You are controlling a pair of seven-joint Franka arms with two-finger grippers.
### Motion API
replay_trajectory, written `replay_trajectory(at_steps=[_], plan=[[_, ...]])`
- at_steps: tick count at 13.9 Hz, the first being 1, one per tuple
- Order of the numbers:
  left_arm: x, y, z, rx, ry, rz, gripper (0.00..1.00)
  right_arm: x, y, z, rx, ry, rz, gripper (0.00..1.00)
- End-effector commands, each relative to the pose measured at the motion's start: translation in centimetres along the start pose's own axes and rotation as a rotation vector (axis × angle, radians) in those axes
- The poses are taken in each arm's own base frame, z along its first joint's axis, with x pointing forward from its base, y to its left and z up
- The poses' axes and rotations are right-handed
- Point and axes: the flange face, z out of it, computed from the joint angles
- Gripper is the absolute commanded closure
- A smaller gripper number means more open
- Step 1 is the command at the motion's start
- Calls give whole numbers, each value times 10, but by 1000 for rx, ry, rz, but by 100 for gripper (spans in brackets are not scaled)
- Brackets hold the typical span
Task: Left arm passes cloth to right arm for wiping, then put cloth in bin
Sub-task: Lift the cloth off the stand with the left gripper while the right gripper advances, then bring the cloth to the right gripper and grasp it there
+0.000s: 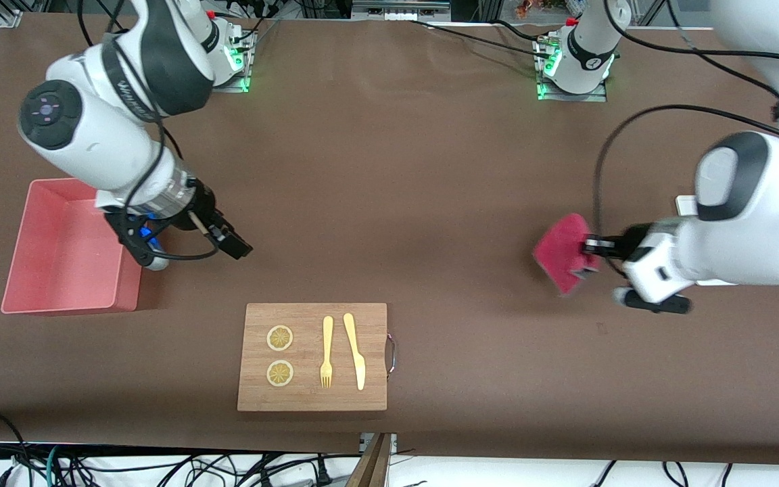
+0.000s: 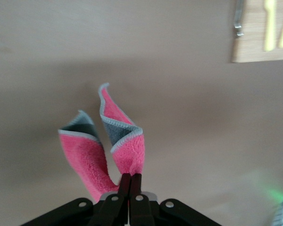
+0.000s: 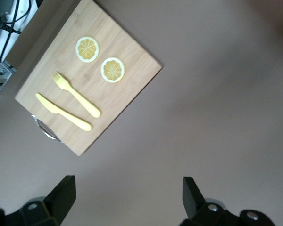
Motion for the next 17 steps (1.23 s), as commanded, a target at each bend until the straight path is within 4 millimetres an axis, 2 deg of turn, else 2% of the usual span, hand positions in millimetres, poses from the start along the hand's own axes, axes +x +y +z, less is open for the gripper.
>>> replay_trajectory(at_steps=[1,2,3,7,10,14,17], plan=[[-32,100,-3,-1,13,-175,100,-23,-19,18,41,-19,103,1],[-42,134,-4,-23,28,-213,100,-29,-23,23,54,-37,123,1],[-47,160,6,-45,16,-240,100,-32,-25,28,61,-55,131,1],[-57,228,18,-335,-86,-458,100,-51,-30,39,57,-143,163,1],[-57,250,20,-475,-155,-568,100,-65,-33,49,40,-193,256,1],[-51,249,22,-545,-228,-611,100,-85,-26,74,-89,-225,296,1],[-51,249,21,-546,-228,-612,100,-88,-22,76,-133,-301,321,1]])
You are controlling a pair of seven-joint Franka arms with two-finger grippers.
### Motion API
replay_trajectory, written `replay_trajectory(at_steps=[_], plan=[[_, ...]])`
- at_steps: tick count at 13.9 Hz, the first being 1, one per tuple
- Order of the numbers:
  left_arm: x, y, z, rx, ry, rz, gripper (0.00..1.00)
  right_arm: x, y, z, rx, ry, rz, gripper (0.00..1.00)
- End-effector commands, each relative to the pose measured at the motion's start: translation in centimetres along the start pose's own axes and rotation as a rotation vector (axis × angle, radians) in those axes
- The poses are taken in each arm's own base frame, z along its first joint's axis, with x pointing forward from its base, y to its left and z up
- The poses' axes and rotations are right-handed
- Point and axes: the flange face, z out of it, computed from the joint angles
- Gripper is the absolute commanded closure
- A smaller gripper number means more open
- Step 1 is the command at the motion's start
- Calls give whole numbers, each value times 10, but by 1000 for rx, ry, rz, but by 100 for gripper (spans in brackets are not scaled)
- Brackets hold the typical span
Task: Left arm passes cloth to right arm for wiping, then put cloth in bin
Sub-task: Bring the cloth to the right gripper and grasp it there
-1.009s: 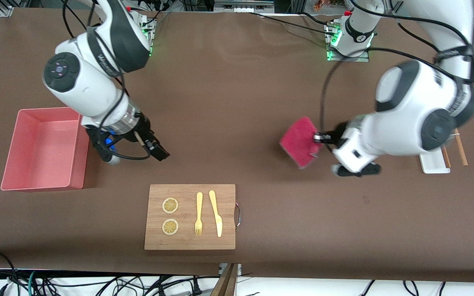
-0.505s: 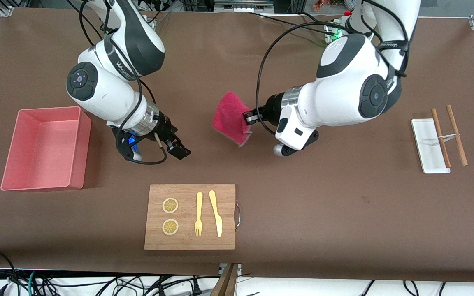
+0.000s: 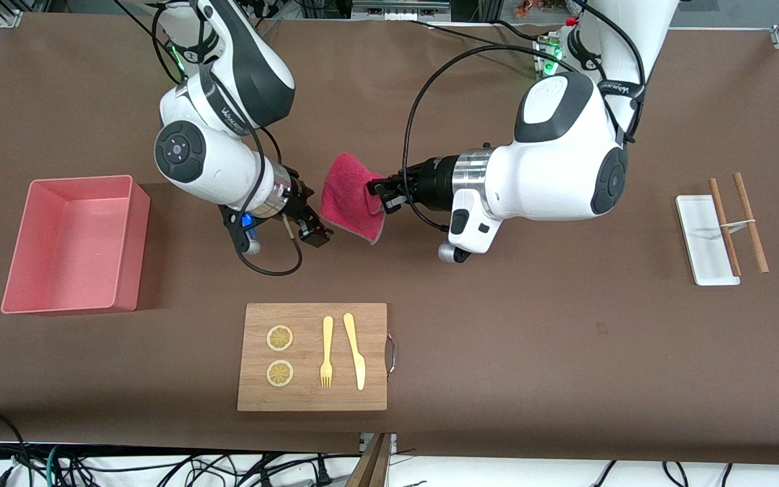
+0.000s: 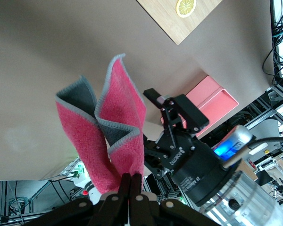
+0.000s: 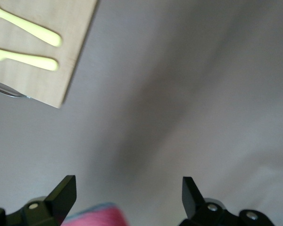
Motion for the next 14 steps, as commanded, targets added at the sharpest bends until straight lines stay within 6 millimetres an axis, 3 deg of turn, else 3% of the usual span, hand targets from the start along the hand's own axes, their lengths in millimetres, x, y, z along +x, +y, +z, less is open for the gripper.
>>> replay_trajectory(at_steps=[1,10,14], plan=[[-2,6,-3,-21,-16,-11,100,3,4,-6,-30,-78,49,1],[-2,6,-5,-22,-12,-9,100,13,0,-18,15,-220,116,1],[-2,6,-5,-22,-12,-9,100,22,-8,-45,97,-208,53,1]])
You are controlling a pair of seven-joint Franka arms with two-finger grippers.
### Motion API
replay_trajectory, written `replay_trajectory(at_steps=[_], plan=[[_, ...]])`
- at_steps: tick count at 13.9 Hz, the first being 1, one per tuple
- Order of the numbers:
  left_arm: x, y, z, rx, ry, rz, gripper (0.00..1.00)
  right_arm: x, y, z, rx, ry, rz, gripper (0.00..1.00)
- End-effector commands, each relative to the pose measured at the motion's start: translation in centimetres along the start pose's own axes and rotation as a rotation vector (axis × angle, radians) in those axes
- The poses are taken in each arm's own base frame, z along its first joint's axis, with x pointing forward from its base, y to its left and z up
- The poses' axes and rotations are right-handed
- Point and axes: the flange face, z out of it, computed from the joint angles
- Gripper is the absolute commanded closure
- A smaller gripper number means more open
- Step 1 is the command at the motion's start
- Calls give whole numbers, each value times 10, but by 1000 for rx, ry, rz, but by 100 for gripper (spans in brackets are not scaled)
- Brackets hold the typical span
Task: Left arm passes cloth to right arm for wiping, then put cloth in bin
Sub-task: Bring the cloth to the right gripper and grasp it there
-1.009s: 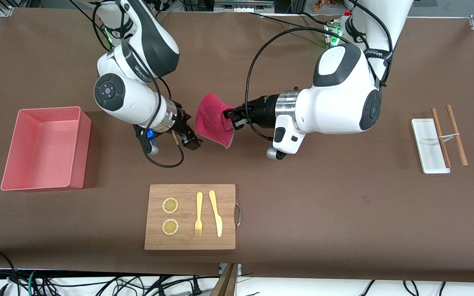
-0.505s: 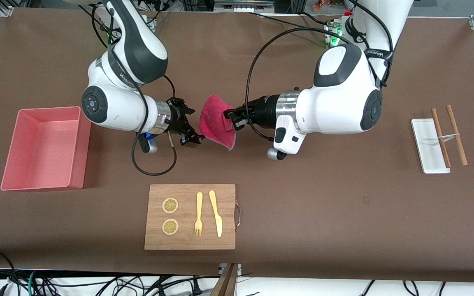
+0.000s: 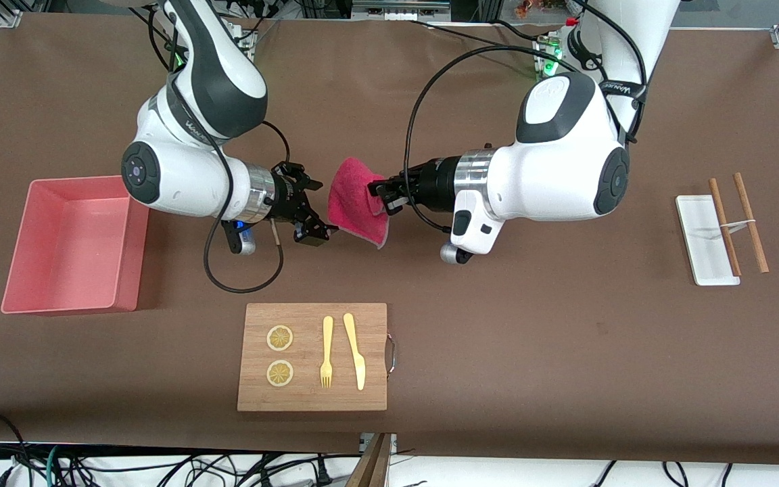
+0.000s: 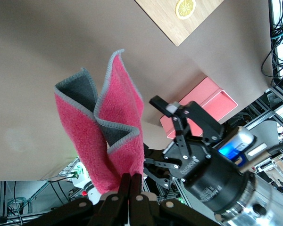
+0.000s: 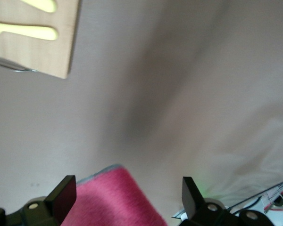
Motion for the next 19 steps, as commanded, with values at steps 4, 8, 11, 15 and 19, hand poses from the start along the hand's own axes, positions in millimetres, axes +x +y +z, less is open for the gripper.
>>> replay_trajectory(at_steps=[4,8,11,15,19], plan=[[-2,5,-3,-18,-13,-6,100,-1,-3,-10,22,-26,-17,1],[-2,5,-5,-19,-12,-6,100,-8,-4,17,-10,-28,8,1],[2,5,-9,-23,-7,-9,100,-15,-4,33,-30,-40,6,1],[3,4,-10,-22,-6,-10,100,-14,-5,31,-21,-55,14,100],[2,4,-9,-21,-6,-7,100,-14,-5,30,-21,-54,14,100]])
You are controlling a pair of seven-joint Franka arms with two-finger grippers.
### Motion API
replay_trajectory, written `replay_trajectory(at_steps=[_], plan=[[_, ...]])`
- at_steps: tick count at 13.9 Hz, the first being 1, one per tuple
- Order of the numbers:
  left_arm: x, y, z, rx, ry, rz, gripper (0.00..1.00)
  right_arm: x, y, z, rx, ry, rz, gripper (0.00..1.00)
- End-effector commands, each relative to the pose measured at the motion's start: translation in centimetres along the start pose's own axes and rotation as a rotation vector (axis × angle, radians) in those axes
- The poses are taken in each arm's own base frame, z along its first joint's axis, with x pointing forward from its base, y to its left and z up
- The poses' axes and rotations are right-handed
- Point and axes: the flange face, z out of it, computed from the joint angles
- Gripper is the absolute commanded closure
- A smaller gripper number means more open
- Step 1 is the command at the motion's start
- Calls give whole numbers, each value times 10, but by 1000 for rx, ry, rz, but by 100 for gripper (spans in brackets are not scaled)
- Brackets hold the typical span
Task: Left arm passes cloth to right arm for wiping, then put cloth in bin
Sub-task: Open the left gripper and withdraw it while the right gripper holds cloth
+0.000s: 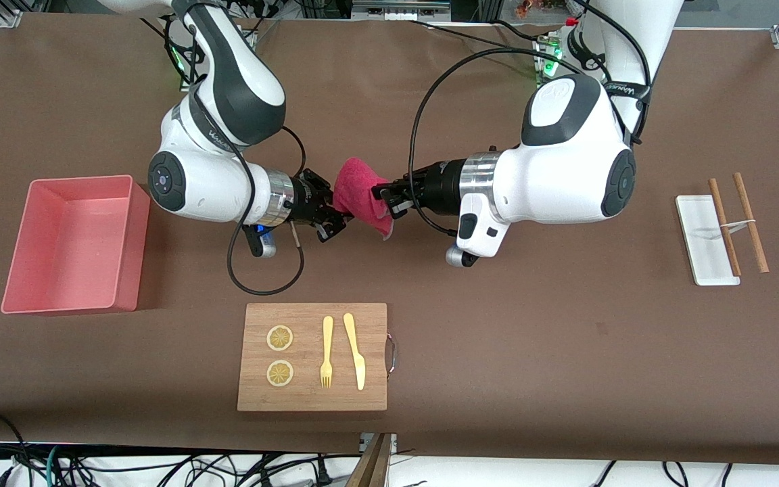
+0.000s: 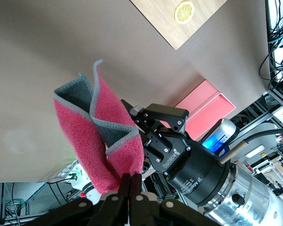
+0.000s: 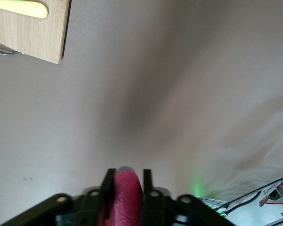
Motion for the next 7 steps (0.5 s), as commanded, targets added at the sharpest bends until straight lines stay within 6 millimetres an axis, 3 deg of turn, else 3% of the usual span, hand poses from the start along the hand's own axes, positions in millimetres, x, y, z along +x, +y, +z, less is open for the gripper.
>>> replay_trajectory(at_steps=[1,7], plan=[[-2,5,-3,-14,-13,-3,100,-2,0,-4,7,-19,15,100],[-1,4,-5,-12,-4,-2,100,0,0,-10,8,-17,5,100]])
